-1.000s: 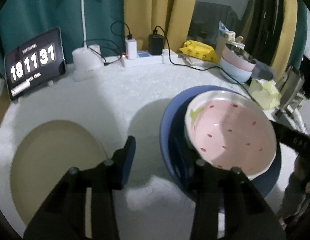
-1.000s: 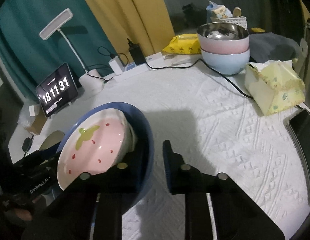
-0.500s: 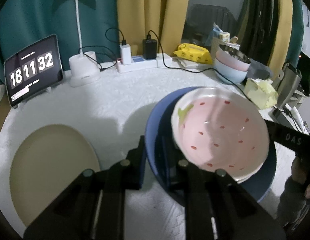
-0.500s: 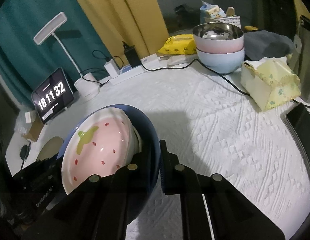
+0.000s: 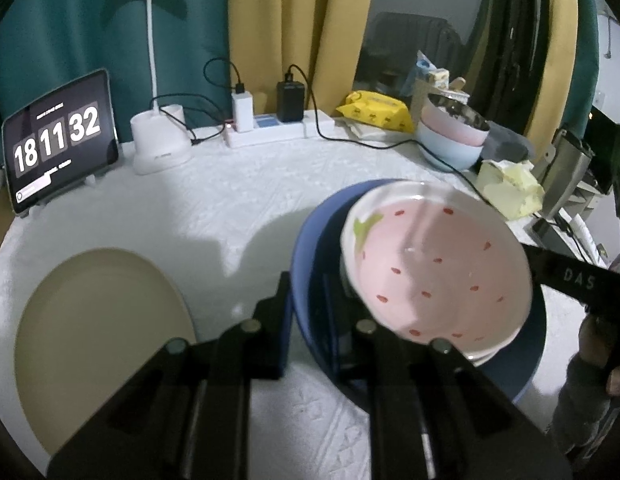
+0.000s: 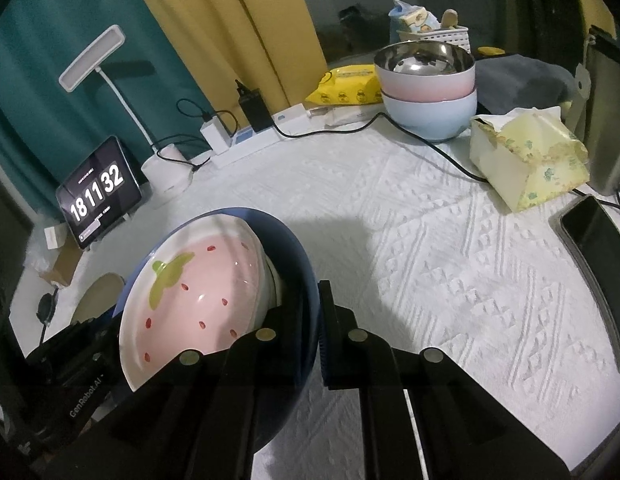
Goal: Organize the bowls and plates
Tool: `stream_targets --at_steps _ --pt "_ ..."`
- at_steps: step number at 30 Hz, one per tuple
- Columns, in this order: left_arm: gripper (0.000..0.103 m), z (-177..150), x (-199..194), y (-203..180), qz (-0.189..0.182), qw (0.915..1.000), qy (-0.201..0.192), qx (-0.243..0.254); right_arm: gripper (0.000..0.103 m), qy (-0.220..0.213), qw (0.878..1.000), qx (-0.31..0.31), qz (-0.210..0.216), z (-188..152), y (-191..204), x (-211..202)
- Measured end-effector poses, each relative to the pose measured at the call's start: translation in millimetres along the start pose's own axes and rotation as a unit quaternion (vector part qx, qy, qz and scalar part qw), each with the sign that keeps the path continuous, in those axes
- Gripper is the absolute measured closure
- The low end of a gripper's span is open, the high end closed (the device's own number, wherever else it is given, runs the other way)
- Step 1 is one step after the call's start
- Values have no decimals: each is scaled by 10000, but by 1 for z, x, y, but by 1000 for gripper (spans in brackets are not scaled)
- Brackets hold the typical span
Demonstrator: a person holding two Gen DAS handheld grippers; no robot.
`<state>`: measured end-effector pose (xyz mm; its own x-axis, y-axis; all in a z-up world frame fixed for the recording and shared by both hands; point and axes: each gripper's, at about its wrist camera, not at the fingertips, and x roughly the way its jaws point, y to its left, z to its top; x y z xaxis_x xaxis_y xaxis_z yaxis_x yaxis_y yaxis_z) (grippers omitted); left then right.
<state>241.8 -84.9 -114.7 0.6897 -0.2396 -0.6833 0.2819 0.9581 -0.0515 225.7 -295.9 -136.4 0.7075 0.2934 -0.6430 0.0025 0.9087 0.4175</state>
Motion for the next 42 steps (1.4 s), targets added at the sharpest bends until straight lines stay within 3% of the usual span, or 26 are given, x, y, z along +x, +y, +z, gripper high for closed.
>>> stream_targets --at_steps 22,42 --pt "91 2 -24 9 -123 9997 -188 -71 94 -370 9988 -257 -179 6 24 -31" --pt "92 8 -59 41 -7 9983 -510 -287 94 -513 9980 -352 70 16 61 -41"
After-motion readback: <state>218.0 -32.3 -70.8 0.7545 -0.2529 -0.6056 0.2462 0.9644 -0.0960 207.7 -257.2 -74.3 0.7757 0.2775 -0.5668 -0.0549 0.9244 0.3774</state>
